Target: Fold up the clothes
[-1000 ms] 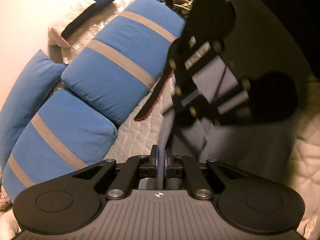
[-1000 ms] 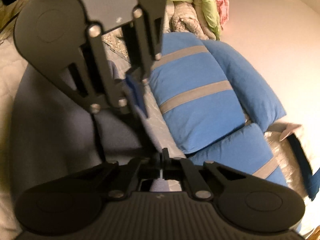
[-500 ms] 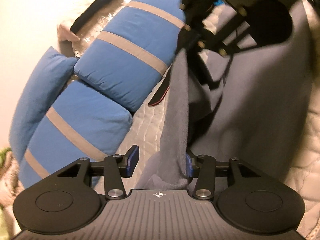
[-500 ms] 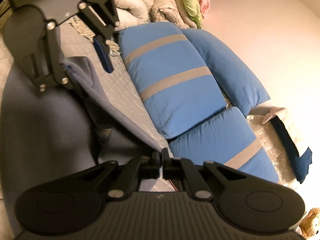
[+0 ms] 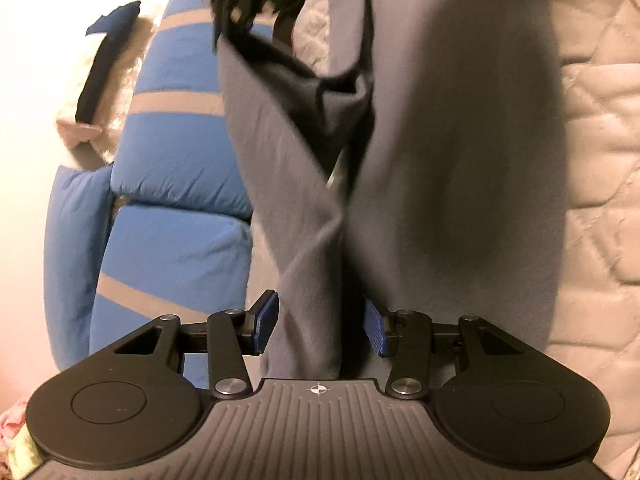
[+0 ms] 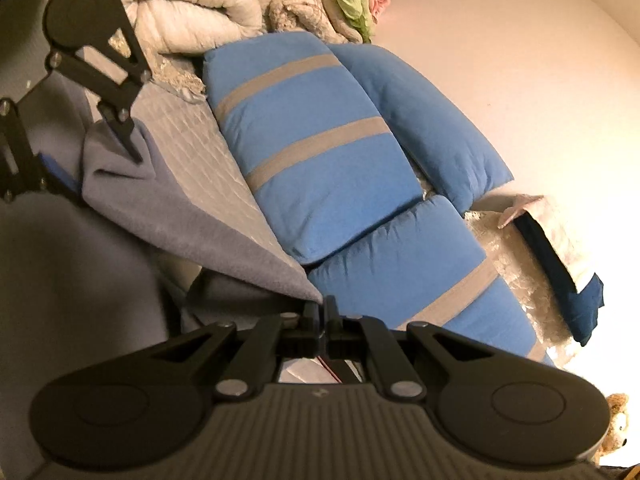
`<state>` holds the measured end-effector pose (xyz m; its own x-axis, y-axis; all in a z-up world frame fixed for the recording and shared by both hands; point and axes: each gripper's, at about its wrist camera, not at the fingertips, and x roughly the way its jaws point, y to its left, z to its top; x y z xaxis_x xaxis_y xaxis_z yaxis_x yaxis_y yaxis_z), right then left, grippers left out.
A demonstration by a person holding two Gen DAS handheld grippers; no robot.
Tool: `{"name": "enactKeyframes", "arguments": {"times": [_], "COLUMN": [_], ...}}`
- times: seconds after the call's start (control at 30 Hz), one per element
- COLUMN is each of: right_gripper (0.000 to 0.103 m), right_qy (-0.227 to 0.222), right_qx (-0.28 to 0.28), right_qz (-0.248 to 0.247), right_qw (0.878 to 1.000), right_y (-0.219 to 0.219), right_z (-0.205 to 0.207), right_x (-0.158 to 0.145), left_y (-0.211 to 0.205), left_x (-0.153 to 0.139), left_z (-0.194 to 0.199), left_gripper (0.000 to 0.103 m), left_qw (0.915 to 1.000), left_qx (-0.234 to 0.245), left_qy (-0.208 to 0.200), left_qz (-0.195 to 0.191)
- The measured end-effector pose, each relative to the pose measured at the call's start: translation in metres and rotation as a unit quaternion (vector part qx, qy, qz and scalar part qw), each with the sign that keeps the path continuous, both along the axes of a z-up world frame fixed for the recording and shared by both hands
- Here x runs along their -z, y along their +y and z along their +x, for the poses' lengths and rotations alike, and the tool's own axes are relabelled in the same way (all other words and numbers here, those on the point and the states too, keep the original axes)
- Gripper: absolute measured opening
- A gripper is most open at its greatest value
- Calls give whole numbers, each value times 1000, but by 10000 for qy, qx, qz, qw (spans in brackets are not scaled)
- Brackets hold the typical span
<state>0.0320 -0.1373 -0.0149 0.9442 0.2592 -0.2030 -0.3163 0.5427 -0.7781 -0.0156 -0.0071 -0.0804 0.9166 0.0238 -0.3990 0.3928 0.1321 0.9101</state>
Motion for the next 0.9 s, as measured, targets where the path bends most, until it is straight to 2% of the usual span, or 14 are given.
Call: {"name": "enactKeyframes", "arguments": {"times": [0.1,0.17,0.2,0.23,0.3,0.33,0.4,0.47,0.57,0.63,0.7,0.73,0.77,0.9], "right_gripper": [5,5,5,5,5,5,5,5,5,5,5,5,5,5], "right_qy": [90,163,225,290,405,436,456,458,476,502,527,540,553,650], "right_qx": [220,384,453,480,491,485,453,407,339,336,333,332,330,382], "right_qz": [-18,-23,-22,-23,-30,-47,-96,-109,-110,-108,-105,-104,-103,-86], "right_qw": [9997,9991,9987,9984,9980,9979,9979,9981,9982,9981,9980,9979,9979,9971], "right_y": [-7,-11,-14,-16,-19,-19,-18,-16,-14,-13,-13,-12,-12,-14], "right_z": [6,9,11,12,12,12,11,9,7,6,5,5,5,7], "right_x": [-2,-2,-2,-1,-1,0,1,2,3,4,5,5,6,8], "left_y": [3,7,10,15,26,31,35,40,37,37,43,48,53,69], "left_x": [-10,-25,-37,-49,-73,-82,-87,-90,-75,-66,-64,-67,-70,-86], "left_z": [2,-1,-2,-3,4,9,27,45,77,94,104,102,98,70], "left_gripper": [44,44,44,44,44,46,49,49,49,47,19,8,6,5], "left_qw": [9995,9966,9917,9835,9650,9565,9450,9296,9199,9052,8884,8827,8769,8719], "left_qx": [-122,-35,114,226,136,-9,-507,-1022,-1542,-1877,-2156,-2291,-2431,-2832], "left_qy": [104,482,815,1124,1332,1280,1045,799,954,1233,1382,1279,1138,616], "left_qz": [-270,-665,-987,-1398,-2255,-2620,-3058,-3450,-3477,-3607,-3809,-3899,-3987,-3947]}}
